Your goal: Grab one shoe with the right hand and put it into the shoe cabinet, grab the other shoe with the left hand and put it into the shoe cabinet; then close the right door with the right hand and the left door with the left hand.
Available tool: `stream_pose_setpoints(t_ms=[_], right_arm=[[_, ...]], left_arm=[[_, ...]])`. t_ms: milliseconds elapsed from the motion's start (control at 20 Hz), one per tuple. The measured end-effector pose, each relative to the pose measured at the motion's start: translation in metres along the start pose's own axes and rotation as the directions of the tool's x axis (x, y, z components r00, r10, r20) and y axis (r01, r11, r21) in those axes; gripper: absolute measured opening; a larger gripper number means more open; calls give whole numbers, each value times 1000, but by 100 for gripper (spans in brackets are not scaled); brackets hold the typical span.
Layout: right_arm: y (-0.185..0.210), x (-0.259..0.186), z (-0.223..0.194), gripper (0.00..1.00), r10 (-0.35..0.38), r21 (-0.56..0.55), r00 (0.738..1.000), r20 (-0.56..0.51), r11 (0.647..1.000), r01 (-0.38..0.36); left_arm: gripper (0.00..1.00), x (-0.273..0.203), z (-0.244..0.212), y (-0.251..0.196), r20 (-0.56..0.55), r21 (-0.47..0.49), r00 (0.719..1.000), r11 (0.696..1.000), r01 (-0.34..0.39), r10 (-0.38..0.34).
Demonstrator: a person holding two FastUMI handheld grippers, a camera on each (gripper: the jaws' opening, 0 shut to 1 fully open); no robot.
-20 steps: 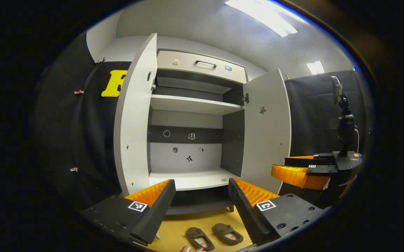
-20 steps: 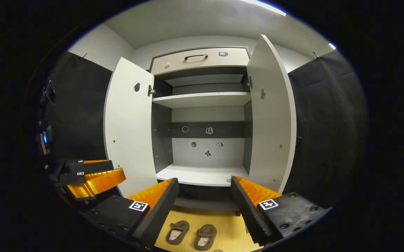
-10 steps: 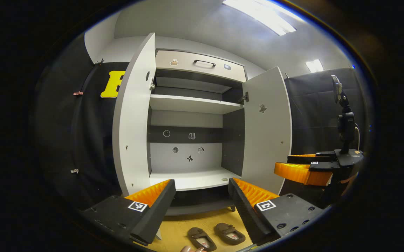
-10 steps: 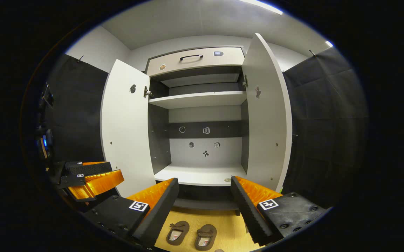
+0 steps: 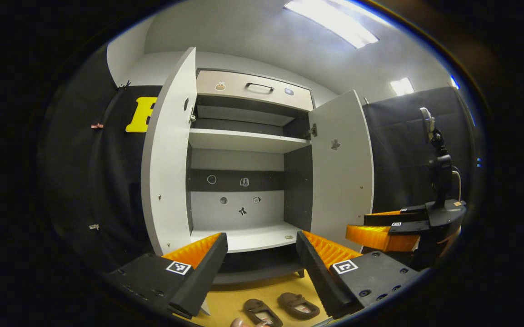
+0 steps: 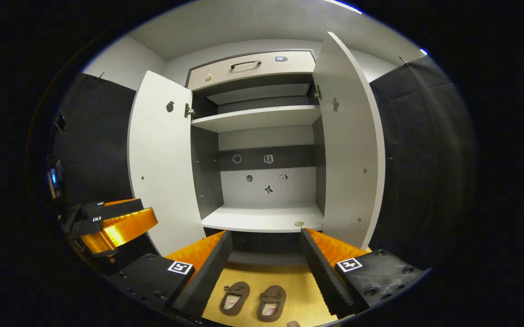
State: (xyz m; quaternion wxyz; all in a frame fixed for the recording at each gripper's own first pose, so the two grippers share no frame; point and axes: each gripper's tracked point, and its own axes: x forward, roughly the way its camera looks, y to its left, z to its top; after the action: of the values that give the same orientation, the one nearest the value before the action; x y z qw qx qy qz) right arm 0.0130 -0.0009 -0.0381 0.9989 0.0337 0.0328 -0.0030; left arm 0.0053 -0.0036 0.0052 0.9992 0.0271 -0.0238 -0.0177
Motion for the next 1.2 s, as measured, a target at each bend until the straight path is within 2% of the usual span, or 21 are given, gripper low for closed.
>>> stream_pose_setpoints(t_ms=[300, 600, 750, 1000, 1100, 1150, 1200], right_arm=[[9, 22, -82, 99, 5, 21, 989, -150, 1000, -2], [12, 41, -194, 98, 12, 72, 934, -357, 997, 15], [4, 47, -262, 97, -4, 66, 886, -463, 997, 39], [-12, 49, -377, 88, -38, 43, 768, -639, 995, 85], [-13, 55, -403, 80, -44, 25, 742, -669, 996, 82], [-12, 61, -414, 74, -43, 20, 738, -674, 997, 76], [-12, 68, -423, 72, -39, 18, 735, -677, 997, 69]], left_arm=[[96, 3, -16, 14, -24, -14, 1000, 1000, 18, -19], [96, 12, -41, 33, -71, -65, 997, 998, 1, -6], [96, 13, -50, 41, -96, -72, 995, 997, -13, 6], [96, 14, -64, 48, -133, -68, 991, 997, -38, 29], [96, 14, -68, 49, -144, -57, 989, 997, -49, 40], [96, 14, -71, 50, -150, -52, 988, 997, -55, 47], [96, 14, -74, 51, -156, -52, 986, 997, -62, 53]])
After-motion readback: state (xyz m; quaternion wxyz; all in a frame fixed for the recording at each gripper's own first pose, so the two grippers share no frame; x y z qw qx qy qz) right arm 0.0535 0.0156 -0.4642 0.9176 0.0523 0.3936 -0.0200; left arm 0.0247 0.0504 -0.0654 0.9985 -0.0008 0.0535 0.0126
